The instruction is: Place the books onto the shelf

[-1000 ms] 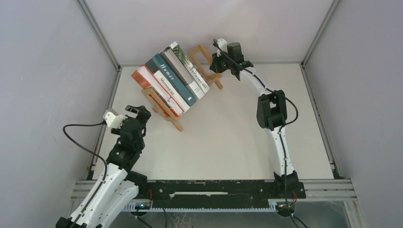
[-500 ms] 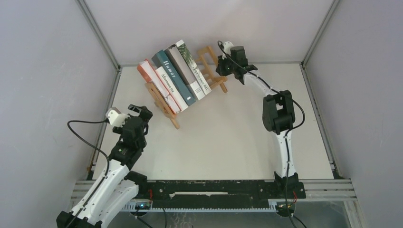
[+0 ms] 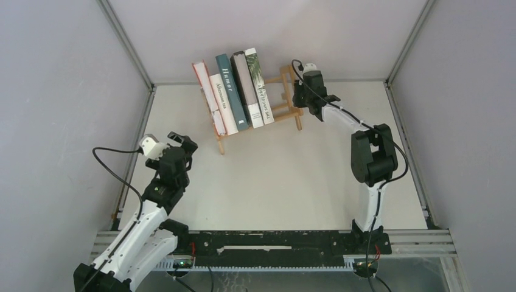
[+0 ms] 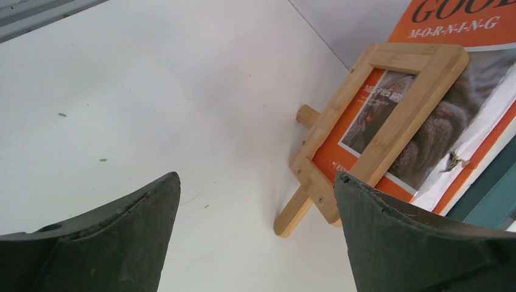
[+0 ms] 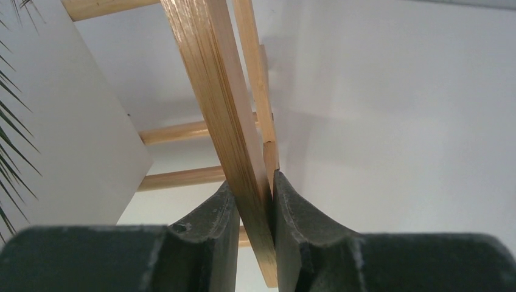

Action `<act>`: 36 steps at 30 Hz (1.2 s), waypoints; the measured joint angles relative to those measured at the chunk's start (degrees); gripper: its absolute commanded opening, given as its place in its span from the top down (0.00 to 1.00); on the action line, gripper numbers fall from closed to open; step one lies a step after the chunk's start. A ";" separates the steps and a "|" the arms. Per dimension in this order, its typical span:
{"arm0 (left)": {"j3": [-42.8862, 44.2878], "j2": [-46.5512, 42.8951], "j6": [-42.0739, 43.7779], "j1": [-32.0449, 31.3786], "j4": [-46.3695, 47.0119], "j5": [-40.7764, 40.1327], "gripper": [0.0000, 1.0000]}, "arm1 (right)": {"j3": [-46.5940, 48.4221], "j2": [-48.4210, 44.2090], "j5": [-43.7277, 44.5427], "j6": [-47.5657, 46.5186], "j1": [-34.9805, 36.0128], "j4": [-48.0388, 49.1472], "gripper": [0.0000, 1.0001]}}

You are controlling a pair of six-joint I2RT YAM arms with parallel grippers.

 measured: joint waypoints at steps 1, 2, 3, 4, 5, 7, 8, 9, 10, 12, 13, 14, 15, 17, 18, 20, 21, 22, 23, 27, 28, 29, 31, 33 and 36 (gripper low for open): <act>0.02 0.15 0.24 0.00 0.15 0.00 0.00 | -1.53 -1.09 1.18 0.59 0.07 0.17 1.00; 0.02 0.46 0.46 0.00 0.33 0.02 0.00 | -3.32 -2.43 2.43 1.20 0.13 0.35 1.00; 0.07 0.76 0.79 0.00 0.44 0.04 0.00 | -4.83 -3.69 3.58 1.84 0.24 0.31 1.00; 0.11 0.96 1.07 0.00 0.50 0.09 0.00 | -6.27 -4.83 4.61 2.36 0.28 0.28 1.00; 0.22 1.16 1.29 0.00 0.48 0.26 0.00 | -7.78 -6.03 5.64 3.08 0.35 0.26 1.00; 0.63 1.33 1.70 0.00 0.46 0.68 0.00 | -10.56 -8.41 7.50 4.15 0.46 0.04 1.00; 0.79 1.27 1.75 0.00 0.48 0.85 0.00 | -11.74 -9.40 8.39 4.66 0.50 -0.04 1.00; 0.87 1.18 1.79 0.00 0.57 0.94 0.00 | -12.55 -10.12 8.94 4.94 0.52 -0.11 1.00; 0.90 1.03 1.81 0.00 0.57 0.96 0.00 | -13.70 -11.10 9.75 5.44 0.57 -0.20 1.00; 0.90 0.76 1.92 0.00 0.50 1.05 0.00 | -15.54 -12.74 11.04 6.34 0.63 -0.52 1.00; 0.90 0.59 2.12 0.00 0.50 1.09 0.00 | -16.46 -13.57 11.67 6.82 0.66 -0.70 1.00; 0.90 0.39 2.32 0.00 0.46 1.11 0.00 | -17.27 -14.36 12.31 7.30 0.70 -1.01 1.00; 0.90 0.24 2.45 0.00 0.44 1.14 0.00 | -17.79 -14.88 12.85 7.54 0.70 -1.22 1.00; 0.90 -0.04 2.91 0.00 0.42 1.18 0.00 | -18.80 -15.87 13.90 8.11 0.81 -1.57 1.00; 0.90 -0.15 3.17 0.00 0.42 1.27 0.00 | -19.06 -16.15 14.40 8.35 0.87 -1.77 1.00; 0.90 -0.37 3.48 0.00 0.39 1.40 0.00 | -19.37 -16.48 14.95 8.66 0.96 -1.92 0.98; 0.90 -0.55 3.80 0.02 0.39 1.40 0.00 | -19.45 -16.59 15.19 8.83 0.98 -2.08 0.94; 0.90 -0.68 4.04 0.02 0.37 1.40 0.00 | -19.52 -16.63 15.32 8.98 1.01 -2.10 0.88; 0.90 -0.87 4.33 0.02 0.37 1.42 0.00 | -19.54 -16.68 15.41 9.07 1.03 -2.16 0.81; 0.90 -1.46 5.14 0.02 0.37 1.42 0.00 | -19.54 -16.70 15.74 9.75 1.18 -2.25 0.54; 0.90 -1.49 5.38 0.02 0.39 1.40 0.00 | -19.61 -16.81 15.89 10.38 1.22 -2.62 0.49; 0.90 -1.46 5.73 0.02 0.37 1.40 0.00 | -19.69 -16.90 15.93 10.86 1.22 -3.04 0.45; 0.90 -1.44 6.01 0.02 0.33 1.40 0.00 | -19.78 -17.00 15.89 11.30 1.22 -3.65 0.39; 0.90 -1.40 6.34 0.02 0.33 1.40 0.00 | -19.80 -17.27 15.82 11.47 1.22 -4.46 0.37; 1.07 -0.70 6.88 0.02 -0.39 1.38 0.00 | -19.80 -18.16 15.54 11.56 1.22 -5.92 0.35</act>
